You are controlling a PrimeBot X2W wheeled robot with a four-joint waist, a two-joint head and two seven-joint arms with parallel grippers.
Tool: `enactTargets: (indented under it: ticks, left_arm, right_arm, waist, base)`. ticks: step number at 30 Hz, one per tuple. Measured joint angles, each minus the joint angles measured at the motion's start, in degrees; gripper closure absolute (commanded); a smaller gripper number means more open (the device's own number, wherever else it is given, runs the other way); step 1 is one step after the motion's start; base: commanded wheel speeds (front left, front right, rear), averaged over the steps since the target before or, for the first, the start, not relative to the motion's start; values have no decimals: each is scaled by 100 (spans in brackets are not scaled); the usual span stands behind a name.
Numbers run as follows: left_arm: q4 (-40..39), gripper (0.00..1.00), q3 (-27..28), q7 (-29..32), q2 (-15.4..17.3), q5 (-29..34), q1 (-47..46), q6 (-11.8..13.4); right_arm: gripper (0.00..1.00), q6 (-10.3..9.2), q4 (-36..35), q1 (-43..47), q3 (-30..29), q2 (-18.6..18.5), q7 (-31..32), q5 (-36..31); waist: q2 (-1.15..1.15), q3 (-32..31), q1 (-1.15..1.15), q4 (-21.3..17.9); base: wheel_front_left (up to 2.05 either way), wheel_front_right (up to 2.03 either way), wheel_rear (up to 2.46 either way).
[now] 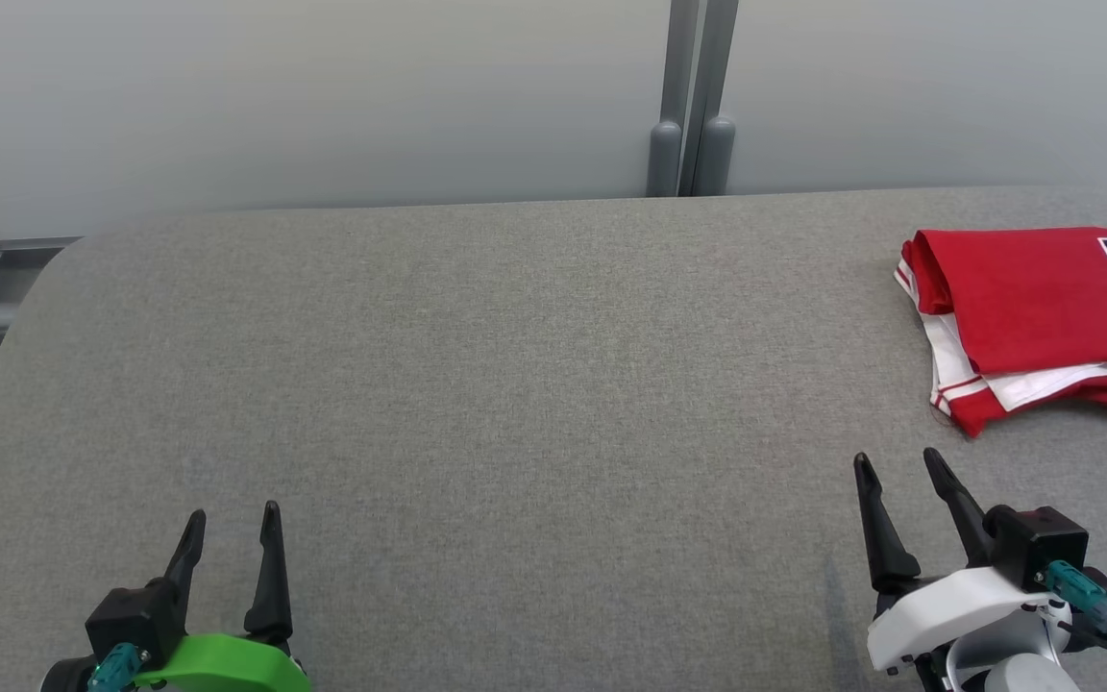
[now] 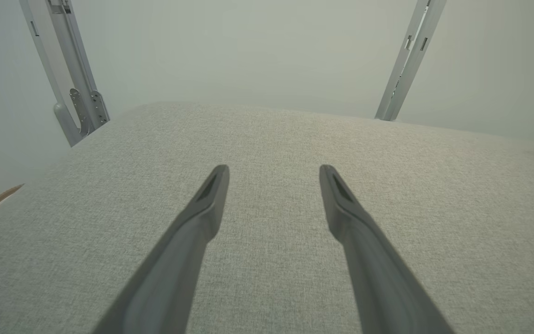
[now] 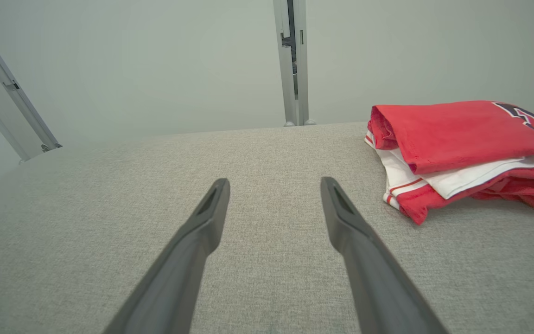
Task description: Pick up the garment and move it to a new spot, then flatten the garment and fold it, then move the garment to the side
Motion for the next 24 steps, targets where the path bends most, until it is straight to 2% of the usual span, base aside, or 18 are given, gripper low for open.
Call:
enactTargets:
  ticks: [6,7,14,24]
  left_arm:
    - [-8,0,-2,0,29,52,-5,31]
    - [-2,100,-10,0,27,51,-5,30]
    - [350,100,-32,110,-69,-32,145,29]
    - [298,100,144,506,-105,-1054,126,1]
  right_arm:
    - [0,0,12,-1,29,2,22,0]
    - [100,0,10,-1,47,-5,15,0]
    - [100,1,342,193,60,81,52,83]
    - [100,1,244,202,33,82,177,1168]
  waist:
    - [0,11,0,3]
    - [0,12,0,6]
    - [0,14,0,3]
    - [0,17,0,-22]
  base:
    - [0,0,0]
    - [0,0,0]
    - [0,0,0]
    - [0,0,0]
